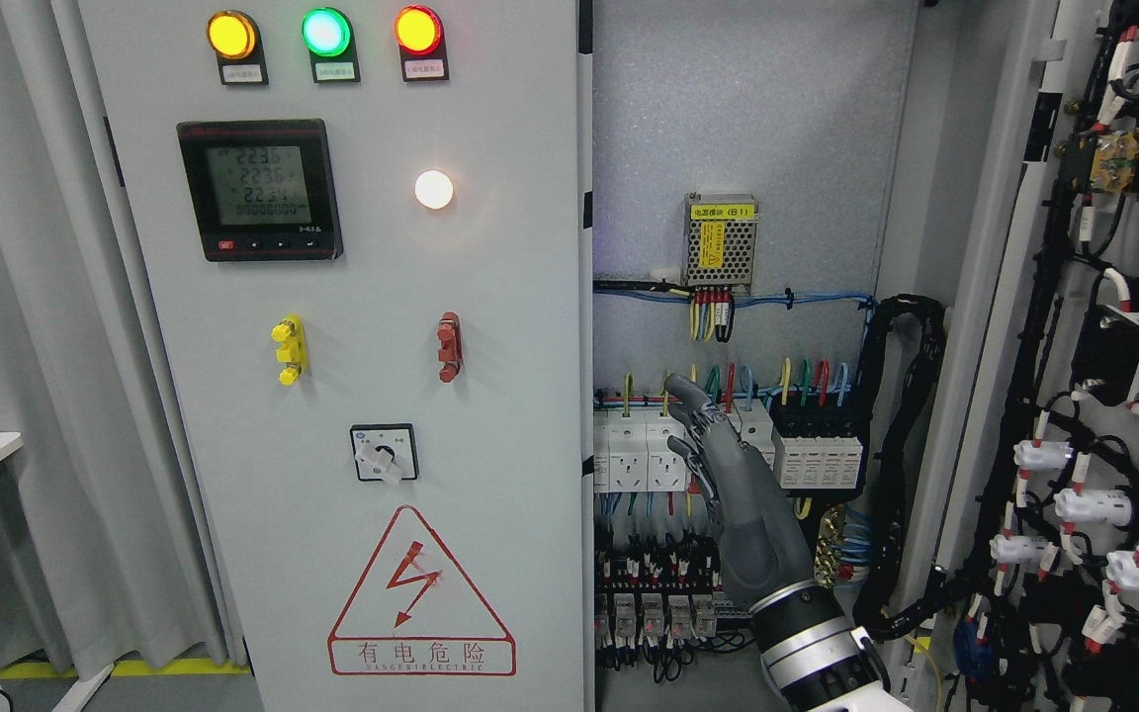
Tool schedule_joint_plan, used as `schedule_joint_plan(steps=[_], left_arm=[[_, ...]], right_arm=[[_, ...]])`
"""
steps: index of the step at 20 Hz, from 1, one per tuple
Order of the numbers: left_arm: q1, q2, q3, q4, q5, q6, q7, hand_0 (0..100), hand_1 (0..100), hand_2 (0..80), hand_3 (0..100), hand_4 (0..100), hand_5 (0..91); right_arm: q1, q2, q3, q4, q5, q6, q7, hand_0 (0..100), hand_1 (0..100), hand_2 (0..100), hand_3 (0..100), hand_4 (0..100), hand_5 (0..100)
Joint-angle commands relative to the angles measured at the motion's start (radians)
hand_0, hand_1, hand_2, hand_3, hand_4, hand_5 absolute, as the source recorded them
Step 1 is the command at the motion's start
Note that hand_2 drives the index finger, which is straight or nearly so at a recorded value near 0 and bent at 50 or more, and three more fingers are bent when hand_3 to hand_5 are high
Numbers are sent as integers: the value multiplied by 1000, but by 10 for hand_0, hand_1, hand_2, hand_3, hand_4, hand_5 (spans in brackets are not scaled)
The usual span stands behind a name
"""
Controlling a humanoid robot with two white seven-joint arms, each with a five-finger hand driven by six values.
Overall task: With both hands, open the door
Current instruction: 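Reach the right hand into the cabinet toward the lamp door's inner edge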
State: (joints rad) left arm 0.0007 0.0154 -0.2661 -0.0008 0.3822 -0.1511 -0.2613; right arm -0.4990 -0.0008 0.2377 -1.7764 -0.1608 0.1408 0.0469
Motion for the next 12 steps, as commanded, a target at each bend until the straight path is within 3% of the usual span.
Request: schedule_joint_plan(steps=[1, 7, 12], left_arm=[[24, 20, 1, -24, 0, 1, 4, 290, 0, 29, 28, 33, 0], [24, 20, -1, -24, 0, 2, 13, 291, 0, 29, 28, 32, 0], [24, 20, -1, -24, 0, 4, 33, 291, 0, 29, 28, 32, 0]], right_arm=[[-79, 1, 8, 71, -22, -1, 2, 219, 0, 0, 0, 0, 0], [-163, 1, 9, 169, -161, 10, 13, 219, 0, 0, 0, 0, 0], [-211, 1, 9, 261, -184, 8, 14, 219, 0, 0, 0, 0, 0]])
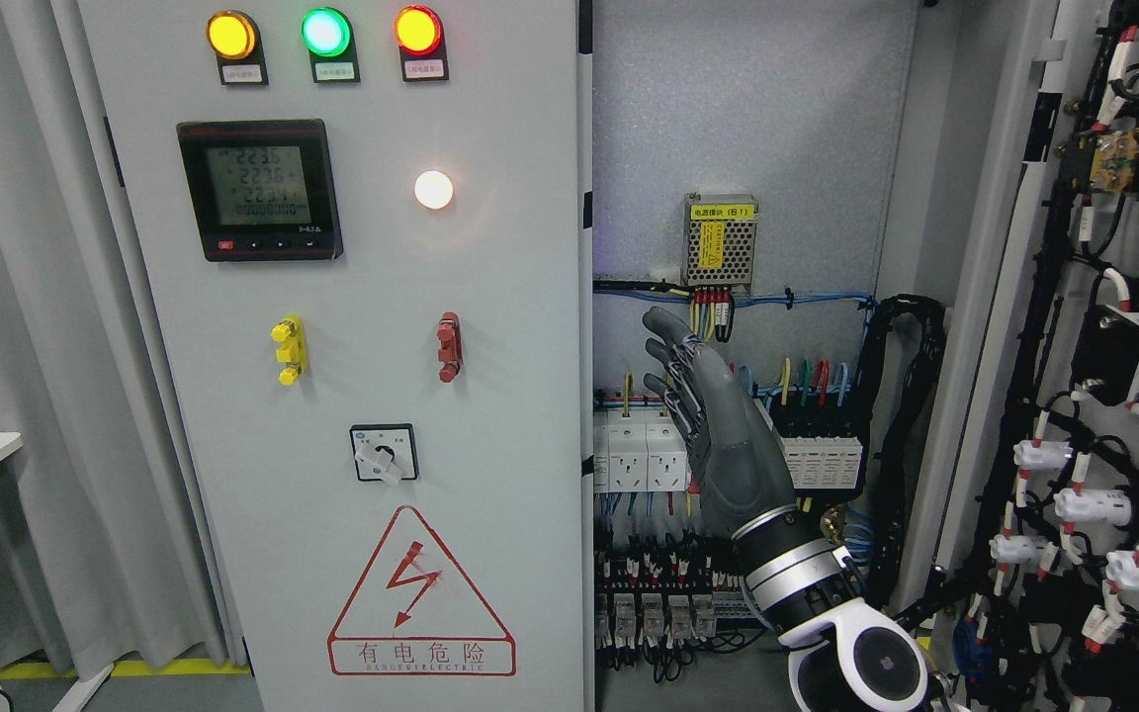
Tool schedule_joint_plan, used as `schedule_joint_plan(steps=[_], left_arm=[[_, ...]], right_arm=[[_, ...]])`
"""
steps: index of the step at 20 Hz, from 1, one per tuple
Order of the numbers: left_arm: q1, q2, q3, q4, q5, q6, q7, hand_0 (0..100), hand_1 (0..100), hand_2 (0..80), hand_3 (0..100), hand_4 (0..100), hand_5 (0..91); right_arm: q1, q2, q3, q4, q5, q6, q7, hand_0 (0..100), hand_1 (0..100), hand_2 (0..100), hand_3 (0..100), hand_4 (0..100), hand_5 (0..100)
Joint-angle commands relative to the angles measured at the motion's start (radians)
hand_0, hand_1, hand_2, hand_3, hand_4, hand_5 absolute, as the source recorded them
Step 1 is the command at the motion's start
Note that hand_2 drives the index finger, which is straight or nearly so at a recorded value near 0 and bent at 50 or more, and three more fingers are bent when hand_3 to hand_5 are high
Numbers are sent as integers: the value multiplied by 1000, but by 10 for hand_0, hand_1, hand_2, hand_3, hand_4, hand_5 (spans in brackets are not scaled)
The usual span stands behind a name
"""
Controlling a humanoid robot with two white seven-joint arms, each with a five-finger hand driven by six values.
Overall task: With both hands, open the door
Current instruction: 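Reach the right hand into the cabinet toward the lamp door's inner edge, then hook the right hand fingers behind the lamp door's inner edge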
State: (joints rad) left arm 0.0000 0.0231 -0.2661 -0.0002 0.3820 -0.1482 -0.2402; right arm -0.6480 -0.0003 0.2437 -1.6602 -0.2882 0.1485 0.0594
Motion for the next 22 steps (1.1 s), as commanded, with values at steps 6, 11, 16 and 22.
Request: schedule_joint_plan(steps=[6, 11, 16, 22], left_arm=[[25, 11, -1, -24, 0, 4, 30, 291, 0, 29, 28, 32, 0], [25, 8, -2, -26, -3, 6, 27, 291, 0, 29, 28, 32, 0], [25, 6, -2, -24, 0, 7, 27, 291, 0, 29, 28, 32, 0], [25, 5, -1, -24, 0, 7, 27, 290, 0, 28, 28, 33, 0]], right_arm=[[-113, 0, 37, 238, -123, 2, 55, 219, 0, 0, 0, 0, 0], [-124, 0, 39, 286, -127, 3, 62, 219, 0, 0, 0, 0, 0], [-153, 0, 43, 293, -181, 3, 104, 219, 0, 0, 0, 0, 0], [-159, 0, 40, 290, -201, 2, 186, 219, 0, 0, 0, 0, 0]])
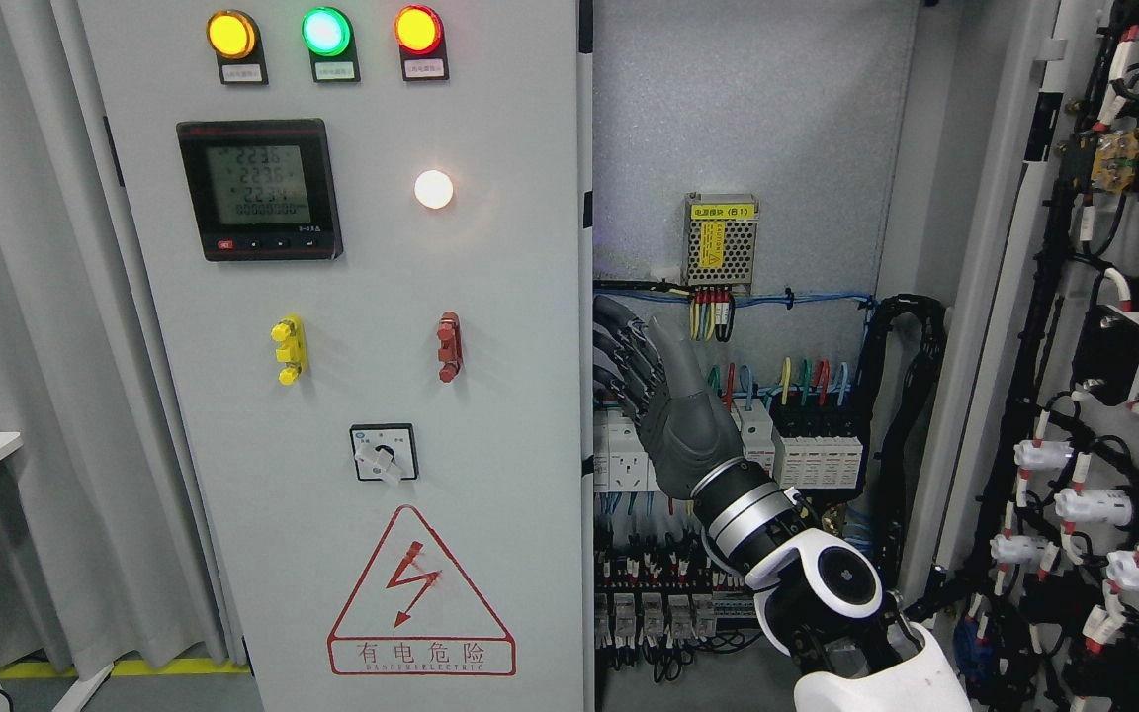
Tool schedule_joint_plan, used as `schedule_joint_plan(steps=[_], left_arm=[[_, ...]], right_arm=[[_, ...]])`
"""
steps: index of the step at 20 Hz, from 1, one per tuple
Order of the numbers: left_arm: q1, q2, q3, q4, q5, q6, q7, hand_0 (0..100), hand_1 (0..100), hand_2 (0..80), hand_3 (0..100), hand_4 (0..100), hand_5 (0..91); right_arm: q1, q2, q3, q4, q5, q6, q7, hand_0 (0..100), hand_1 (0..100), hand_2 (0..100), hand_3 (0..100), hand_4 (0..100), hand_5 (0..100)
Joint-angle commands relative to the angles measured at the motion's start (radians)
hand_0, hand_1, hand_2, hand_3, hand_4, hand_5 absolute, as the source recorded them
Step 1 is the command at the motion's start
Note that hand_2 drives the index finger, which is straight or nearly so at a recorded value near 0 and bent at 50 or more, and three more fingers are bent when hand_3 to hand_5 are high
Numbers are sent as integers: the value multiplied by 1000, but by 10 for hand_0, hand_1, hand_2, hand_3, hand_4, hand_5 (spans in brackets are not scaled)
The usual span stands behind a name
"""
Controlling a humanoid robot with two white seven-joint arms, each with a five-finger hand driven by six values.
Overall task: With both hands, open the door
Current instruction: 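Hook the right hand fingers behind the lamp door's inner edge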
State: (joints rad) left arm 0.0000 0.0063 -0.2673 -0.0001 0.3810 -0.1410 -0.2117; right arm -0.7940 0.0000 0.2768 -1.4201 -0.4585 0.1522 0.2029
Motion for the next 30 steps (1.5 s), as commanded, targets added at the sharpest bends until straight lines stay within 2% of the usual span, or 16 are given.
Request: schedule_joint_plan(steps=[1, 6, 11, 20, 23, 27, 30], left_arm=[[25, 21, 0, -24, -2, 0, -2, 290, 0, 28, 28, 33, 0], [25, 21, 0, -26, 1, 0, -5, 290, 0, 29, 28, 33, 0], [25, 21, 0, -26, 1, 0, -6, 291, 0, 29, 28, 33, 0], [21, 24, 0, -26, 1, -3, -5, 291, 0, 29, 28, 35, 0], [21, 29, 0, -26, 1, -3, -6, 291, 0, 29, 28, 35, 0], [23, 29, 0, -26, 1, -3, -6, 291, 0, 29, 28, 34, 0], [23, 27, 0, -26, 1, -3, -5, 291, 0, 29, 28, 34, 0]], right_arm=[[-14, 0, 4, 52, -57, -2, 46, 219, 0, 0, 0, 0, 0], [-14, 0, -10, 55, -103, 0, 52, 219, 0, 0, 0, 0, 0], [-17, 0, -21, 55, -147, 9, 76, 219, 0, 0, 0, 0, 0], [-19, 0, -45, 61, -187, 20, 81, 219, 0, 0, 0, 0, 0], [-19, 0, -45, 59, -187, 21, 119, 219, 0, 0, 0, 0, 0], [-19, 0, -47, 58, -187, 21, 134, 219, 0, 0, 0, 0, 0], [-19, 0, -54, 53, -189, 20, 164, 219, 0, 0, 0, 0, 0]])
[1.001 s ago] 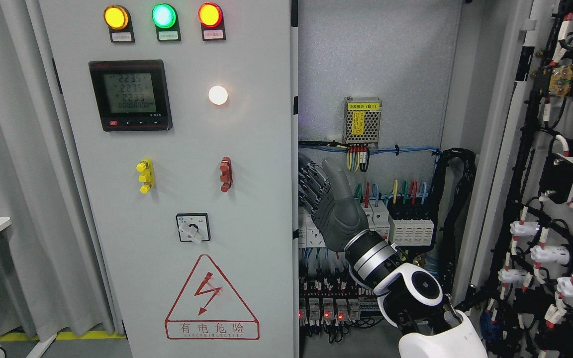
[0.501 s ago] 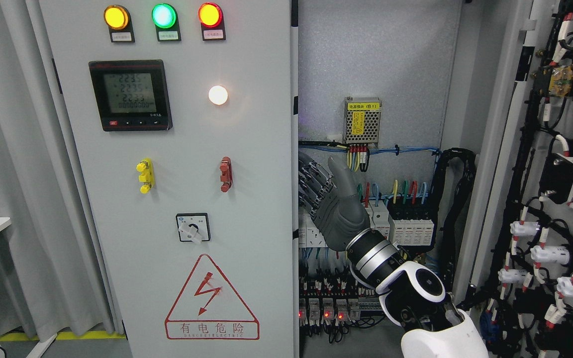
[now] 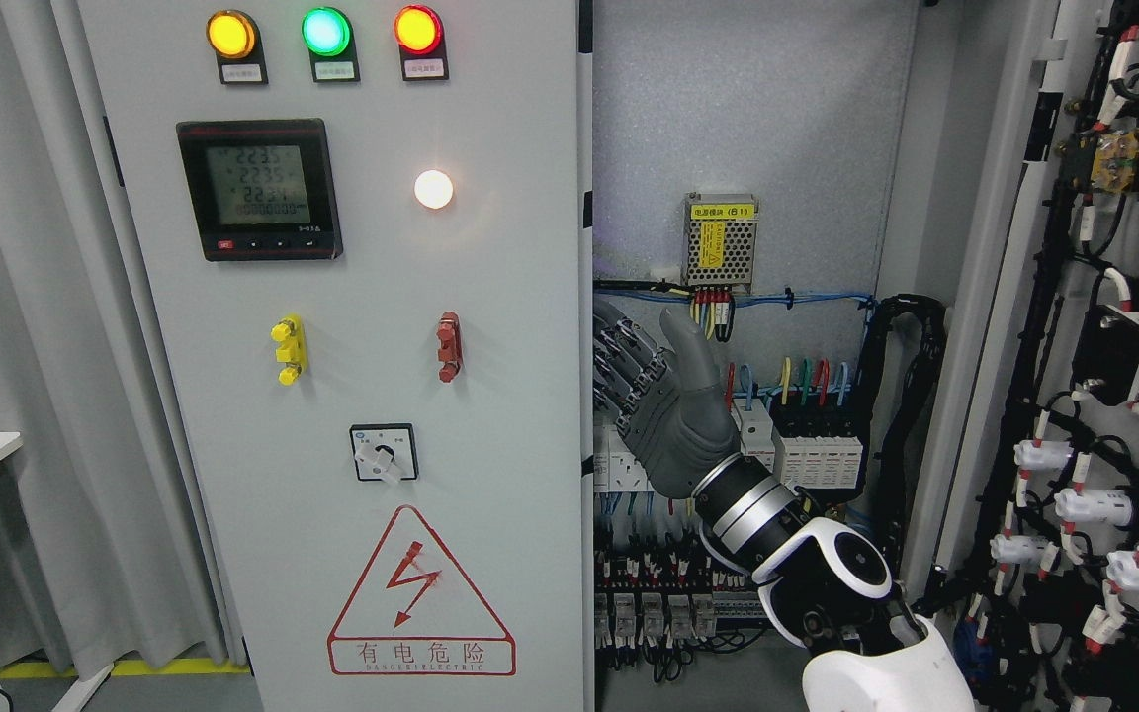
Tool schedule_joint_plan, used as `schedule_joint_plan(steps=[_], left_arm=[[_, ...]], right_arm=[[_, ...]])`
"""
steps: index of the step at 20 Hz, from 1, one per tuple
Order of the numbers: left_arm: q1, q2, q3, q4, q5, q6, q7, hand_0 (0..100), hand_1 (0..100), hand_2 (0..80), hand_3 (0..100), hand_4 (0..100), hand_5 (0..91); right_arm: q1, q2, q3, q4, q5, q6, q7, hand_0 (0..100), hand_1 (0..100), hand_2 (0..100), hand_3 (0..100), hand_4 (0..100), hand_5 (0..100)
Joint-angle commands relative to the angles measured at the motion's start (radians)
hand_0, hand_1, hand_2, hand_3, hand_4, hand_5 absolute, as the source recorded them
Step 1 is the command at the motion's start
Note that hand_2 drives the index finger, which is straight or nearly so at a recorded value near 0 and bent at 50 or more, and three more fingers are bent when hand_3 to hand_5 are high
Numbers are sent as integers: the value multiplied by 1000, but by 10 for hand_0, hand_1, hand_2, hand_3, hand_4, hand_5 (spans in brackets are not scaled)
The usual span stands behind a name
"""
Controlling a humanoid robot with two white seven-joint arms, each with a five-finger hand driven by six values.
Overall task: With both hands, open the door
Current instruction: 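Hook the right hand fingers behind the lamp door's inner edge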
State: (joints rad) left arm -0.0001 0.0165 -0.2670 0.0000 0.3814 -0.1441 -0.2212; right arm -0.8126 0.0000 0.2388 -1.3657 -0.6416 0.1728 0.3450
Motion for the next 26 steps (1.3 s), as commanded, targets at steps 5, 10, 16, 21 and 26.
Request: schedule_joint_plan(steps=[5, 10, 16, 21, 26], left_arm=[[22, 19, 2, -26, 1, 0, 3, 291, 0, 29, 29, 35, 0], [22, 22, 2, -26, 1, -2, 3, 291, 0, 29, 29, 34, 0], [22, 20, 2, -28, 1, -3, 3, 291, 0, 29, 29, 36, 0], [23, 17, 2, -28, 1, -5, 3, 291, 0, 29, 29, 34, 0], [23, 16, 2, -28, 1, -5, 3, 291, 0, 29, 29, 34, 0]], right_arm=[[1, 0, -29, -1, -30, 2, 31, 219, 0, 0, 0, 0, 0], [1, 0, -36, -1, -32, 20, 74, 219, 0, 0, 0, 0, 0], [1, 0, -44, -3, -32, 25, 86, 219, 0, 0, 0, 0, 0], [3, 0, -45, -15, -32, 25, 88, 219, 0, 0, 0, 0, 0], [9, 0, -44, -33, -32, 22, 109, 219, 0, 0, 0, 0, 0]])
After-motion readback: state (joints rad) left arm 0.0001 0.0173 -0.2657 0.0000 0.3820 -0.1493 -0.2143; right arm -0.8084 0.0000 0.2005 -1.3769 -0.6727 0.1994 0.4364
